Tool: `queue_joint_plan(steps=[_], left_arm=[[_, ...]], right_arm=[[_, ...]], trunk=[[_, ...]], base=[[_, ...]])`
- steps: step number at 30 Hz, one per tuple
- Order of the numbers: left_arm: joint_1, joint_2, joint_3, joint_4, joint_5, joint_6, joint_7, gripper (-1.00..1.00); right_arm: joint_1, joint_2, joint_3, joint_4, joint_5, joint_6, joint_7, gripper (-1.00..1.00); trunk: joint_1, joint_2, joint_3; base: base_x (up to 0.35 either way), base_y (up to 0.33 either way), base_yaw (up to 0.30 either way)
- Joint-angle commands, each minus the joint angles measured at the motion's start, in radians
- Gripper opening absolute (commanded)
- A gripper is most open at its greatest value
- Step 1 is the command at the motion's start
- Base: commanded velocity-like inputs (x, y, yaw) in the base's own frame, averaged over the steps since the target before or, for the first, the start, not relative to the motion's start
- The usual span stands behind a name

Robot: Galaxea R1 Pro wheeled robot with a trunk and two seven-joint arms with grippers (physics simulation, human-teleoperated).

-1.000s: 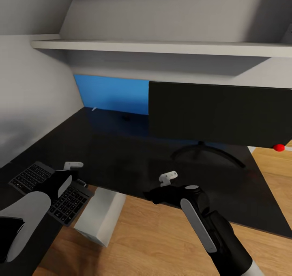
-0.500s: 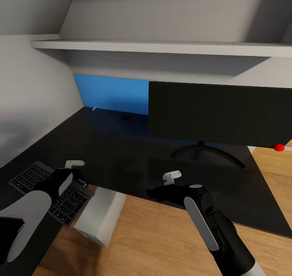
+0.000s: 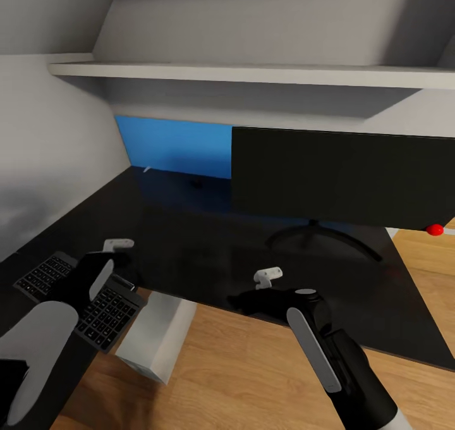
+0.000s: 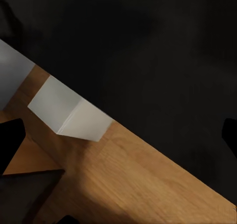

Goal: In the bedroom, organize the workspace by keeping the computer under the desk, ensuring the monitor is on the desk, placing the keyboard on the desk next to the monitor, placing the mouse on the desk next to the keyboard, moving the folder from the swivel chair onto the desk next to the mouse, stacking the notebook on top of the folder with the pen on top of the notebook, and positioning the swivel chair next to the desk.

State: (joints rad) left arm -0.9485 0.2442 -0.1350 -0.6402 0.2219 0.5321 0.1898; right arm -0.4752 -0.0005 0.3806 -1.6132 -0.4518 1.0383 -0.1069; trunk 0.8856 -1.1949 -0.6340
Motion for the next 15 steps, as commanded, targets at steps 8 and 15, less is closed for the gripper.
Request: queue_joint_plan(steps=[8,15], left_arm=[[0.0,0.003,0.012,-0.047,0.036,-0.01,0.003,1.0],[0.0,0.003,0.012,-0.083,0.036,-0.01,0.003,1.0]], right_arm=[[0.001,0.011,0.0,-0.001,-0.017,-0.006,-0.01,1.0],[0.001,0.011,0.0,-0.001,-0.017,-0.006,-0.01,1.0]], trunk=[[0.0,-0.001,-0.001],[0.0,-0.001,-0.001]], base=[[0.0,0.0,0.0],[0.0,0.0,0.0]])
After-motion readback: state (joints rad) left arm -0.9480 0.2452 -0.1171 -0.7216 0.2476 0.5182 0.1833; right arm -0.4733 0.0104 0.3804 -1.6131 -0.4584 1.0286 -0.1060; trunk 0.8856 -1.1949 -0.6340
